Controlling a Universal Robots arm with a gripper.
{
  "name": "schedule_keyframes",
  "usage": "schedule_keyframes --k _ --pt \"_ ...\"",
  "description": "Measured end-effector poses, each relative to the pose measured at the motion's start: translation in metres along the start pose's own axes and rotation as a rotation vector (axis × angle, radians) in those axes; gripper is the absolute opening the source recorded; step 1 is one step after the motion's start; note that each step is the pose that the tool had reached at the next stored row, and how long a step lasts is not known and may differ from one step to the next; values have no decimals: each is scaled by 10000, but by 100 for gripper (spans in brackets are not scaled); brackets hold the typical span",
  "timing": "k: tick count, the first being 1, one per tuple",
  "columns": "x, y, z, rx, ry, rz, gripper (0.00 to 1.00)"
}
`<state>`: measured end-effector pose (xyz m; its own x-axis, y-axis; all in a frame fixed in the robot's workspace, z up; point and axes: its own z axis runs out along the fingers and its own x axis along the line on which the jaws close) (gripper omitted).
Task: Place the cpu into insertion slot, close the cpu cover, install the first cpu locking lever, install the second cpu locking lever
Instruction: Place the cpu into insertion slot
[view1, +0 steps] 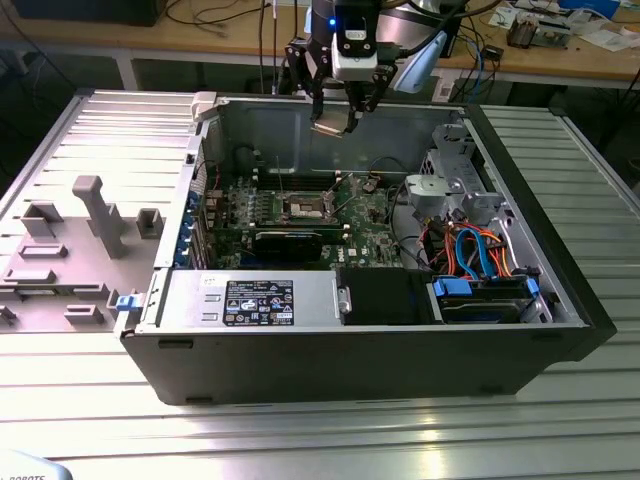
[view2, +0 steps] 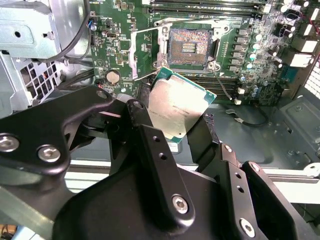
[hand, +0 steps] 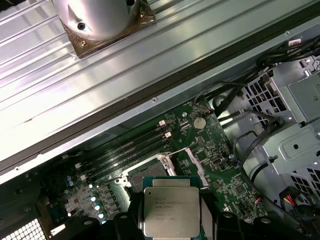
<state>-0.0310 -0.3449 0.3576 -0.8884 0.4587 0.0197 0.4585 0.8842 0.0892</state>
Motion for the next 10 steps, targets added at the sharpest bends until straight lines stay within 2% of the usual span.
schedule_keyframes --k 2,6,10 --pt "0 0 0 -1 -10 105 54" --pt "0 0 5 -15 -70 767 54" --pt "7 -4 5 -15 -74 817 54"
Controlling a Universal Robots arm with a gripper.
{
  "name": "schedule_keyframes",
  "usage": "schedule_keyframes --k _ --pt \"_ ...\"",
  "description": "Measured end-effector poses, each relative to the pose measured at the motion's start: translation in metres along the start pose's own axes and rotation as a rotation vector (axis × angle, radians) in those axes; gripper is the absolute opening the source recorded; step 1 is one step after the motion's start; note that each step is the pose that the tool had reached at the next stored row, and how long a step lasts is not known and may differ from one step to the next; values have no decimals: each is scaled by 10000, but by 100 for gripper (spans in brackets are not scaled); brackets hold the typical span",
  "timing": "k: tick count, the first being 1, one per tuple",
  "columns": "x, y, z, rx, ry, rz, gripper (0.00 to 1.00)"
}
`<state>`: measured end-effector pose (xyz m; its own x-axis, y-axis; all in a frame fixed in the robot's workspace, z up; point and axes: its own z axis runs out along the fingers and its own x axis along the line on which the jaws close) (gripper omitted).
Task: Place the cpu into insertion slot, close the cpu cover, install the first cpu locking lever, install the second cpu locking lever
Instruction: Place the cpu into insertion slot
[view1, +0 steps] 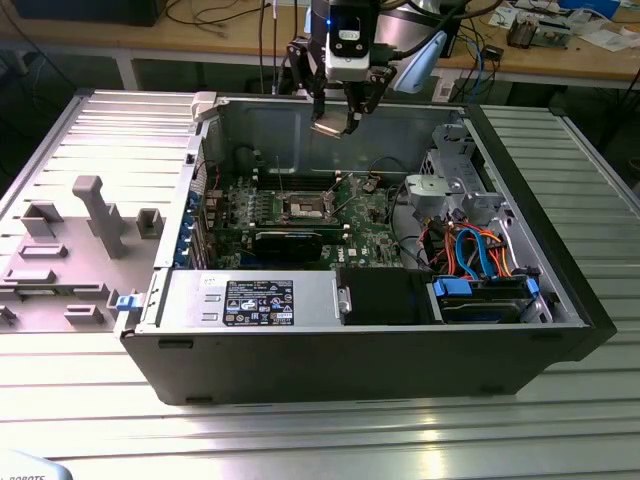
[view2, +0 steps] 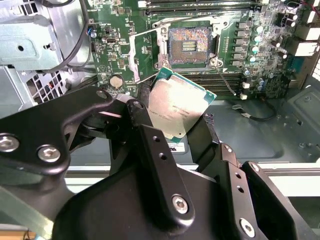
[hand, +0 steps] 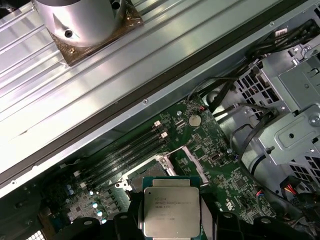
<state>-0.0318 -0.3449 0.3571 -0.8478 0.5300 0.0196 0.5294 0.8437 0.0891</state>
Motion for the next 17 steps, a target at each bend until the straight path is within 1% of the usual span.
schedule_keyframes --k 12,14,17 --pt "2 -1 0 0 -2 29 54" --pt "1 -1 0 -3 -9 109 54" --pt "2 -2 0 -8 -41 456 54"
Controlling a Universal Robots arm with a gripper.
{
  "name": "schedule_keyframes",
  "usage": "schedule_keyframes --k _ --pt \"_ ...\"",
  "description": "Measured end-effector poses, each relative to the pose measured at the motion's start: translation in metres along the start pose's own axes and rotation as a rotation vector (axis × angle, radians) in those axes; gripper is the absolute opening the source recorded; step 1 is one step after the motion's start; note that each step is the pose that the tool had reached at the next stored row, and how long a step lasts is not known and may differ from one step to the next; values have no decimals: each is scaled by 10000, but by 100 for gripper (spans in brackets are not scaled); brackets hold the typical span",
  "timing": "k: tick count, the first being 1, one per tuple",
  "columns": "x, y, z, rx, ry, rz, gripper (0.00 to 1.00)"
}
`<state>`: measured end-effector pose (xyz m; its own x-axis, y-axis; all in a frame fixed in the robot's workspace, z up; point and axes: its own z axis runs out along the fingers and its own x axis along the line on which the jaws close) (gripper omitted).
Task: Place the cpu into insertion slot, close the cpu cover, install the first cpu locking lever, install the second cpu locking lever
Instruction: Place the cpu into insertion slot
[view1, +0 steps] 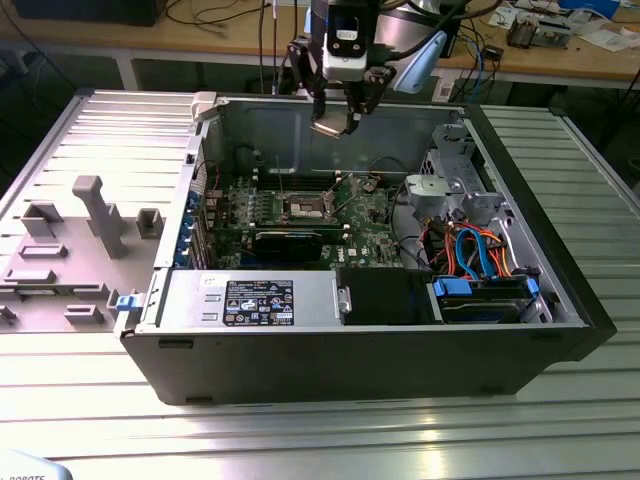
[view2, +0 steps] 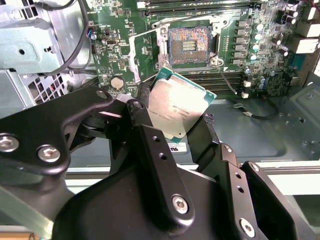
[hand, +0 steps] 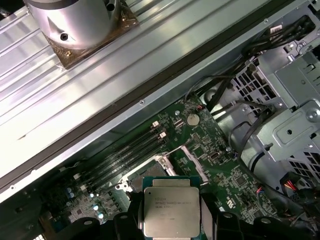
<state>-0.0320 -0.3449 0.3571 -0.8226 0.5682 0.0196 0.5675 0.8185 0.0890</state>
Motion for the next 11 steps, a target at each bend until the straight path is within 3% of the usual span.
schedule_keyframes --k 5,11 --pt "0 0 3 -12 -49 554 54" --pt "2 -1 3 -13 -53 591 54"
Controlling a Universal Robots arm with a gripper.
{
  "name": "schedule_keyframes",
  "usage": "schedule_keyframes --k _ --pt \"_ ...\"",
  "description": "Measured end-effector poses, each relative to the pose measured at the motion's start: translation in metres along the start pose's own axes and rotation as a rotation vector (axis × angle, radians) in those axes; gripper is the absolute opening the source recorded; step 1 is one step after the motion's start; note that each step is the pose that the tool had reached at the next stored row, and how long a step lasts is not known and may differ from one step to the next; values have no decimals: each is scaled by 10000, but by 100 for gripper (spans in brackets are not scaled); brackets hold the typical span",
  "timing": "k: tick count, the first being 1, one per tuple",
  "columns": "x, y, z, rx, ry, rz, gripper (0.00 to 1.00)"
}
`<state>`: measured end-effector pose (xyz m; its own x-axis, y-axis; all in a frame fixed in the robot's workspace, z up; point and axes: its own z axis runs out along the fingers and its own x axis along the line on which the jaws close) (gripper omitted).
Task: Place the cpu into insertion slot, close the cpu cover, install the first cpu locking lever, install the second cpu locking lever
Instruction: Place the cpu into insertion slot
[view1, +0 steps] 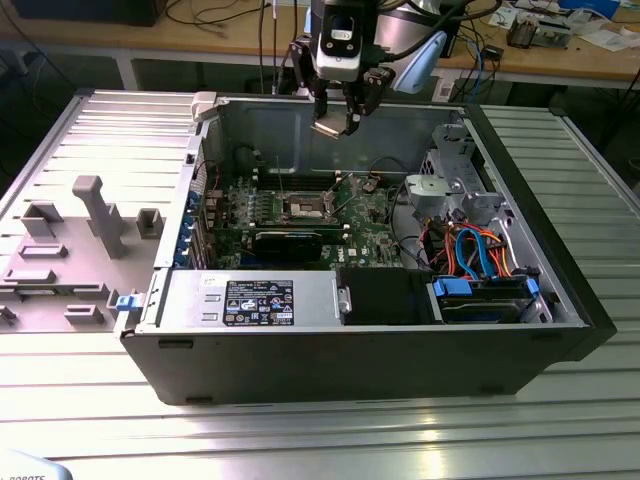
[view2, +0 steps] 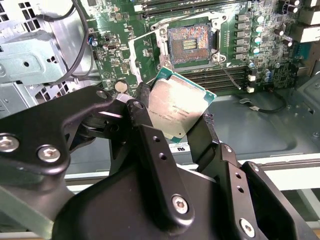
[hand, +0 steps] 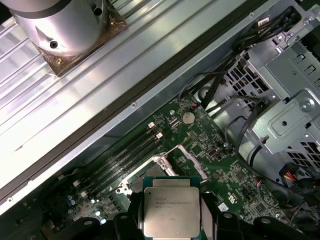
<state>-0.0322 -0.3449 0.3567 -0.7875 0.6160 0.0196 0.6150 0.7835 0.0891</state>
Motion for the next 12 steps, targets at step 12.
schedule_keyframes --k 12 --pt "1 -1 5 -8 -43 493 54"
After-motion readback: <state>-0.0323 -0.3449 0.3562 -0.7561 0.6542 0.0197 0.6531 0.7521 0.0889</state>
